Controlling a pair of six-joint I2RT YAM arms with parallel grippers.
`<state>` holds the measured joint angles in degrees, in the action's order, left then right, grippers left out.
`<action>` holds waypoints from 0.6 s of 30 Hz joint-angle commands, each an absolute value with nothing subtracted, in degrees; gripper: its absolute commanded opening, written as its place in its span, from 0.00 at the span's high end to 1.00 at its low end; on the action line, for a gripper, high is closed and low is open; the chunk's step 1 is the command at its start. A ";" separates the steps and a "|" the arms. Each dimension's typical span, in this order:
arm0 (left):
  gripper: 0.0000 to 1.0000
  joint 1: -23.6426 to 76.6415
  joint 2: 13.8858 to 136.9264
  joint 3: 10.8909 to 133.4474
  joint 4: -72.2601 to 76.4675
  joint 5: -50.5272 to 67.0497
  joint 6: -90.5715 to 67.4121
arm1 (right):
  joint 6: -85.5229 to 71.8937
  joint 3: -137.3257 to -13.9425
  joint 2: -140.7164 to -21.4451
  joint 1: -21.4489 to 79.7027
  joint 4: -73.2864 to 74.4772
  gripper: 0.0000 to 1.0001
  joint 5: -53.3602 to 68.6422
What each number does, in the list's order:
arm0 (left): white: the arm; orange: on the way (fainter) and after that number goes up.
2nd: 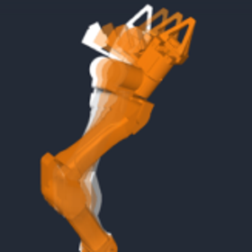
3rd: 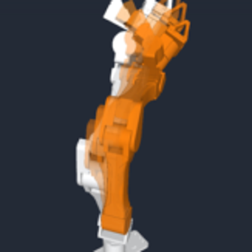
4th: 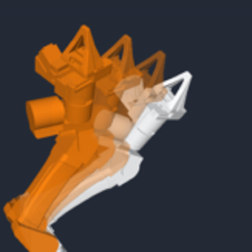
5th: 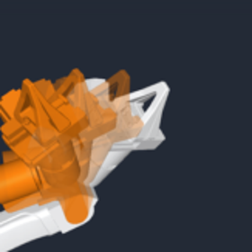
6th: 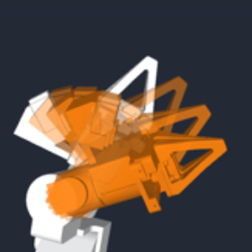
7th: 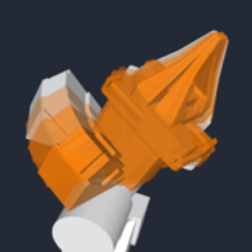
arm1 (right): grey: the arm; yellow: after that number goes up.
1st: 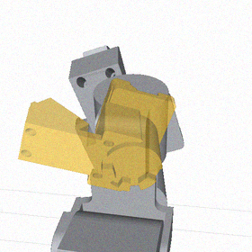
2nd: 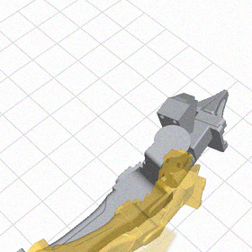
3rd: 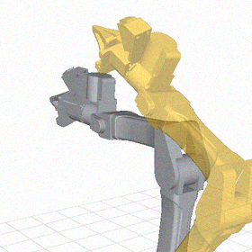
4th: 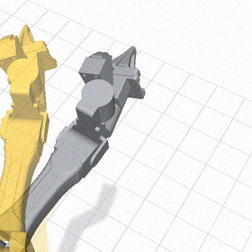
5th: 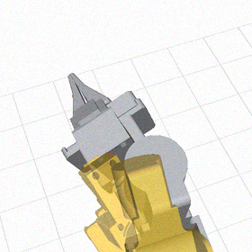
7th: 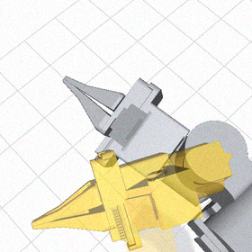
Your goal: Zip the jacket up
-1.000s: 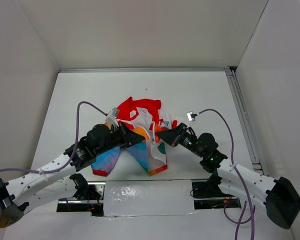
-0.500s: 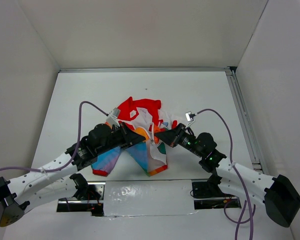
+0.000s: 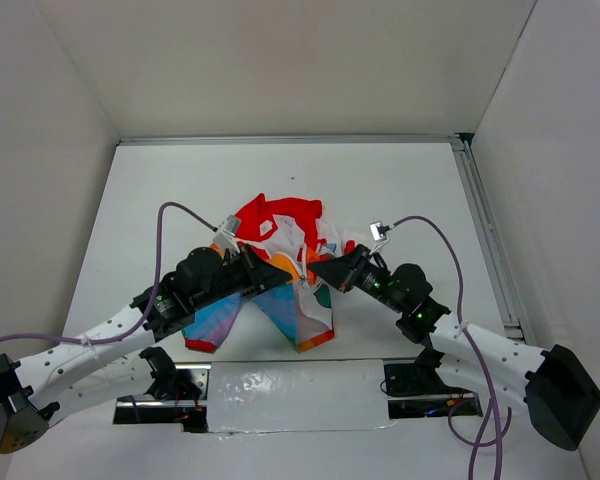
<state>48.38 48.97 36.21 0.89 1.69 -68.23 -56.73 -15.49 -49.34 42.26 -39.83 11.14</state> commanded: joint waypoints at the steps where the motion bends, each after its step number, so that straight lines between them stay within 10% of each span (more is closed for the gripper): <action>1: 1.00 48.69 48.34 36.12 3.16 1.67 -69.52 | -56.51 -17.93 -49.04 42.80 -44.83 1.00 10.63; 18: 1.00 48.69 46.41 35.07 1.93 0.35 -68.73 | -56.69 -19.69 -48.08 41.75 -39.29 1.00 14.06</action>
<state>48.38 47.88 35.42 0.10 1.10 -69.21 -56.75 -16.95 -48.71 42.17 -38.02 12.45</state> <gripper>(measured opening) 0.063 0.013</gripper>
